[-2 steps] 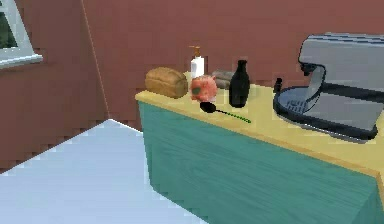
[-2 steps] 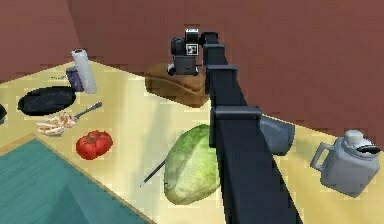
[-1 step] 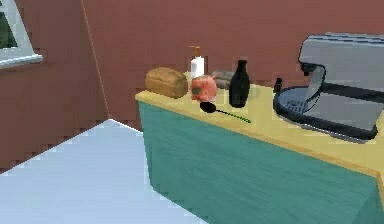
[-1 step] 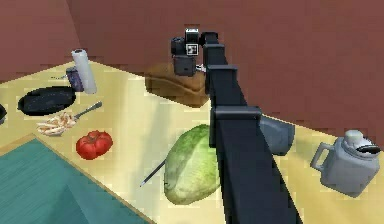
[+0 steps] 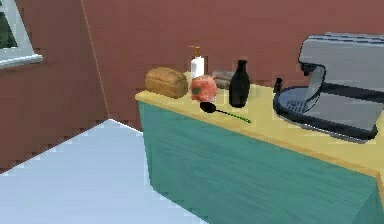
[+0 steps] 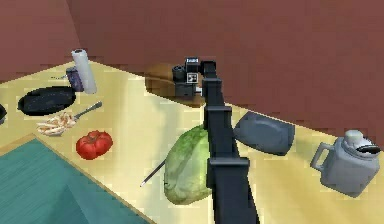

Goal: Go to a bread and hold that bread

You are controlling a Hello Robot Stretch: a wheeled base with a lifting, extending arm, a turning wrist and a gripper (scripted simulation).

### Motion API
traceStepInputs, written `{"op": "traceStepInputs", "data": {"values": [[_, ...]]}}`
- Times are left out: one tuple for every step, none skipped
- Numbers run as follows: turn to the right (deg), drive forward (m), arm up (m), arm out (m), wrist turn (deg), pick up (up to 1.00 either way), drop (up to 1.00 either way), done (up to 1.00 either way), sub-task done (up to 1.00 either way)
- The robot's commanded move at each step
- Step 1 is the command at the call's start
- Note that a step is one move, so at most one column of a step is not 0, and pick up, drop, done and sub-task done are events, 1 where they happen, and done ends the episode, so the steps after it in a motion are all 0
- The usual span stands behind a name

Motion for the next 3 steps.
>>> {"op": "traceStepInputs", "data": {"values": [[0.0, 0.00, 0.00, 0.00, 0.0, 1.00, 0.00, 0.00, 0.00], [0.0, 0.00, 0.08, 0.00, 0.0, 0.00, 0.00, 0.00, 0.00], [0.0, 0.00, 0.00, 0.00, 0.0, 0.00, 0.00, 1.00, 0.00]]}}
